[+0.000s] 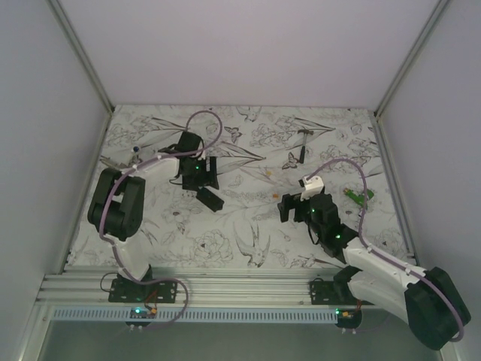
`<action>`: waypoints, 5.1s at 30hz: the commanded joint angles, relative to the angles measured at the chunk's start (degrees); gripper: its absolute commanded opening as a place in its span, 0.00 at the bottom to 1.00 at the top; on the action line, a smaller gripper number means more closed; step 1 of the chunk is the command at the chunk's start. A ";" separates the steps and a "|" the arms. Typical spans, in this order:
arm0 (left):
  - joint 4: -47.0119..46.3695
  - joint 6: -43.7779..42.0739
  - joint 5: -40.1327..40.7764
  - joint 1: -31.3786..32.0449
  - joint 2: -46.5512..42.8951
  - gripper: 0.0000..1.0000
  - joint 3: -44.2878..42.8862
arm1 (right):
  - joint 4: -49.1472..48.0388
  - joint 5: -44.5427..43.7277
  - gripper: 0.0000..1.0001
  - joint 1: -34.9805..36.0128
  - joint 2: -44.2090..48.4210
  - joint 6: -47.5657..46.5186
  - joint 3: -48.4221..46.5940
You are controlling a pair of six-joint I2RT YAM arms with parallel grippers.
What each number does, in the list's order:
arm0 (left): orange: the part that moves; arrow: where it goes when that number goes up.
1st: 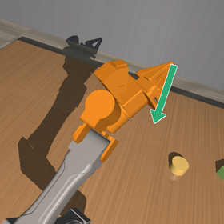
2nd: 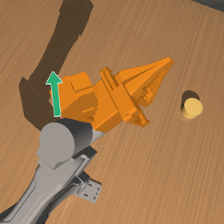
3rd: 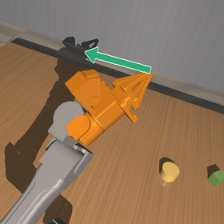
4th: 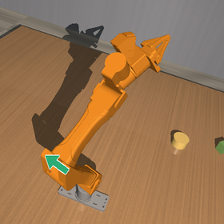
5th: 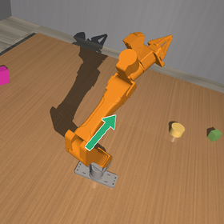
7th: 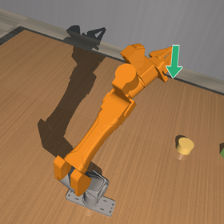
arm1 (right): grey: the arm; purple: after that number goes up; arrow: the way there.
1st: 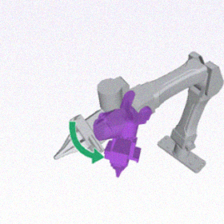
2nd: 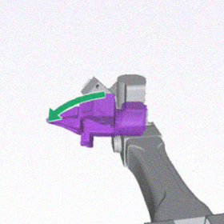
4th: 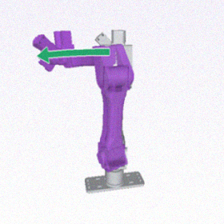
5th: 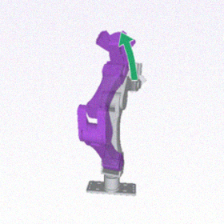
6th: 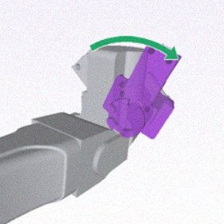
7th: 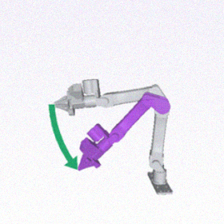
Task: Snap on the fuse box
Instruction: Adjust the fuse box base at the center of the board, then pick up the fuse from the center of the board.
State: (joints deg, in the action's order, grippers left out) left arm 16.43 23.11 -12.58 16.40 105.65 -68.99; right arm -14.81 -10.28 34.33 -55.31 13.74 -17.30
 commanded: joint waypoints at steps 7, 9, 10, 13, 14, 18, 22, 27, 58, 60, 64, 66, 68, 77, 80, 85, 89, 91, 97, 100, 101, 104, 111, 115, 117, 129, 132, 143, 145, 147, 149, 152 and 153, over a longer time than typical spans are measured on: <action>1.68 3.93 -0.25 5.89 -5.71 0.82 4.65 | -0.90 -2.66 1.00 0.43 1.25 -0.47 0.87; 1.53 4.39 0.39 6.89 -6.05 0.84 4.78 | -0.85 -3.35 0.99 0.46 1.19 -0.09 1.03; 1.36 4.66 0.28 7.41 -6.05 0.85 4.87 | -0.46 -3.73 1.00 0.40 1.20 0.33 1.04; 0.67 5.25 0.96 9.25 -6.44 0.88 5.72 | 0.84 -5.18 0.99 0.48 1.36 1.80 1.11; 0.02 5.40 1.61 9.67 -6.90 0.90 6.29 | 1.05 -5.79 0.99 0.48 1.53 2.15 1.17; -3.48 6.68 4.36 9.96 -11.24 0.99 10.89 | 2.71 -10.26 0.96 0.39 1.43 4.32 0.49; -5.24 6.43 8.18 10.03 -16.87 1.00 15.31 | 6.90 -12.43 0.85 0.36 -0.77 6.06 -2.27; -7.39 6.34 10.14 9.74 -24.63 1.00 21.73 | 9.27 -12.88 0.73 0.38 -4.97 8.12 -4.85; -11.87 9.67 12.41 9.63 -37.98 1.00 34.23 | 15.21 -31.57 0.62 7.03 -37.37 26.09 -23.19; -11.99 9.71 12.46 9.62 -37.68 1.00 34.30 | 14.74 -31.77 0.61 7.03 -38.18 26.11 -23.42; -11.99 9.66 12.03 9.67 -37.23 1.00 33.78 | 15.57 -32.28 0.58 6.99 -38.67 26.31 -23.65; -11.98 9.69 11.88 9.61 -37.25 1.00 33.66 | 16.54 -32.26 0.55 6.99 -37.70 26.69 -22.89; -12.07 9.76 12.00 9.70 -37.17 1.00 33.75 | 16.97 -32.15 0.54 6.98 -36.18 26.95 -21.67; -12.11 9.84 11.56 9.72 -35.92 1.00 33.05 | 17.34 -30.22 0.53 5.60 -32.35 26.41 -18.65; -12.18 9.89 11.50 9.79 -36.10 1.00 33.03 | 15.04 -27.87 0.53 5.54 -32.33 23.31 -18.61; -12.18 9.75 11.46 9.83 -36.34 1.00 33.04 | 11.30 -23.40 0.51 4.81 -32.22 17.48 -18.61; -12.18 9.74 11.27 9.85 -36.40 1.00 32.90 | 10.26 -21.07 0.49 3.94 -32.00 14.62 -17.88; -12.12 9.76 11.06 9.80 -36.39 1.00 32.88 | 9.97 -20.33 0.46 3.42 -31.73 14.07 -17.15; -12.29 10.06 10.78 9.74 -36.29 1.00 32.77 | 11.30 -19.76 0.41 3.04 -31.35 16.29 -16.95; -12.23 10.18 10.69 9.90 -36.26 1.00 32.62 | 13.06 -21.15 0.40 3.11 -31.26 17.95 -17.23; -12.26 10.20 10.66 9.89 -36.27 1.00 32.68 | 13.63 -21.76 0.40 3.11 -31.22 18.21 -17.16; -12.22 10.22 10.57 9.89 -36.32 1.00 32.67 | 14.40 -23.02 0.40 3.11 -30.92 18.63 -16.86; -12.28 10.33 10.41 9.95 -36.31 1.00 32.68 | 14.04 -23.09 0.40 3.07 -30.61 18.79 -16.63; -12.21 10.32 10.39 9.97 -36.42 1.00 32.69 | 10.89 -21.08 0.42 3.10 -30.05 16.16 -16.02; -12.28 10.32 10.34 9.97 -36.45 1.00 32.73 | 10.40 -20.66 0.42 3.11 -30.34 15.21 -16.20; -12.21 10.53 10.08 10.01 -36.67 1.00 32.60 | 10.93 -19.99 0.40 2.94 -32.19 15.19 -16.93; -12.34 10.58 9.96 9.99 -36.73 1.00 32.54 | 11.49 -20.90 0.38 2.94 -32.10 15.59 -16.73; -12.34 10.89 7.93 10.01 -37.68 1.00 32.26 | 11.37 -20.91 0.35 2.21 -32.60 15.59 -16.37; -12.34 10.92 7.82 10.09 -37.94 1.00 32.37 | 11.15 -20.58 0.35 1.86 -32.62 15.71 -16.08; -12.31 11.01 7.61 10.05 -38.20 1.00 32.34 | 11.08 -20.57 0.35 1.73 -32.73 15.84 -15.87; -12.25 11.00 7.17 10.00 -38.44 1.00 32.26 | 10.81 -20.41 0.34 1.49 -32.79 15.72 -15.61; -12.28 11.22 6.42 10.10 -38.89 1.00 32.17 | 10.52 -20.18 0.32 1.47 -32.78 15.51 -15.34; -12.34 11.18 6.21 10.10 -39.10 1.00 32.10 | 10.33 -19.87 0.32 1.49 -32.73 15.23 -15.31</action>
State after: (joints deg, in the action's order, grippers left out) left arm 4.27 33.76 -4.73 26.26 67.96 -35.40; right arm -4.71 -30.11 36.32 -87.05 29.12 -33.63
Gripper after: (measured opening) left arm 0.996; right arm 0.326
